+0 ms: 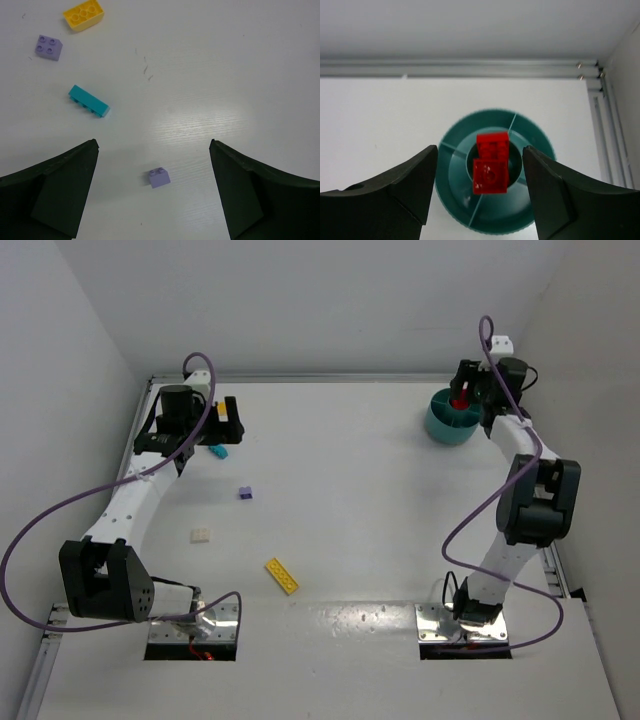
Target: Sort the legos into containers by color
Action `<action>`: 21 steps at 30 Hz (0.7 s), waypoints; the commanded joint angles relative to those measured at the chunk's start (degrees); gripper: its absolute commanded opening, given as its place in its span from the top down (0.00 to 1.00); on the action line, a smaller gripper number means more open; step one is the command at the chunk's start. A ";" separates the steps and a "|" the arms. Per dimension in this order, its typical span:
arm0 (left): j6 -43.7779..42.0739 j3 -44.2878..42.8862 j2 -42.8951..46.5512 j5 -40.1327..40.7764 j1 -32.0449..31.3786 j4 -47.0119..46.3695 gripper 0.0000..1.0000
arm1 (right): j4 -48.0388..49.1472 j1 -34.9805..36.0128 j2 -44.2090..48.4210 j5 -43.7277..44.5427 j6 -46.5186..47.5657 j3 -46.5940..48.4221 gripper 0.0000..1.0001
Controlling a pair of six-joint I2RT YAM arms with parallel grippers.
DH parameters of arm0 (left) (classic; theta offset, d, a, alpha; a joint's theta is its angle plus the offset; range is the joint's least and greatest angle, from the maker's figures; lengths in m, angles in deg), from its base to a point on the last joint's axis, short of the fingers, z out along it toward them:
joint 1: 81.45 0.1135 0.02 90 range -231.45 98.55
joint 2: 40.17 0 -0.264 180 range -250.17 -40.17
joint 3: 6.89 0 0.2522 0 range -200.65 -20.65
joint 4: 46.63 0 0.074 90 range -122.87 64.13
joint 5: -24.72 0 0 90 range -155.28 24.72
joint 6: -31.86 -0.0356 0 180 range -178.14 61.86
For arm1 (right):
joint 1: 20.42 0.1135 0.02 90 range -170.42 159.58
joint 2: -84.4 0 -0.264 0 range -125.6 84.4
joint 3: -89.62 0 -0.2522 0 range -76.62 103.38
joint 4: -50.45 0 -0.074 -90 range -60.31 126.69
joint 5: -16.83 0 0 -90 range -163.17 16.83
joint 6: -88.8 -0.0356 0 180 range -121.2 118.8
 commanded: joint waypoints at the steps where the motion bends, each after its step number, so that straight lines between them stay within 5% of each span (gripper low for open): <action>1: 0.55 -1.26 0.95 1.81 0.41 -1.03 0.00 | 5.92 -0.29 4.57 0.94 -1.78 5.06 0.31; 7: -2.95 -1.26 2.71 0.33 0.41 -0.15 0.00 | -4.24 -0.82 10.10 -6.24 5.58 9.89 0.35; 11: -10.33 1.81 7.44 -4.33 0.41 2.57 0.00 | -29.27 -0.03 12.21 -27.37 21.47 15.16 0.37; 14: -13.94 4.27 12.01 -4.34 0.94 4.33 0.00 | -44.24 2.52 15.45 -31.49 27.84 11.76 0.40; 21: -12.82 9.46 17.12 -4.34 0.94 5.56 0.00 | -38.03 7.96 27.85 -25.78 21.07 -10.91 0.40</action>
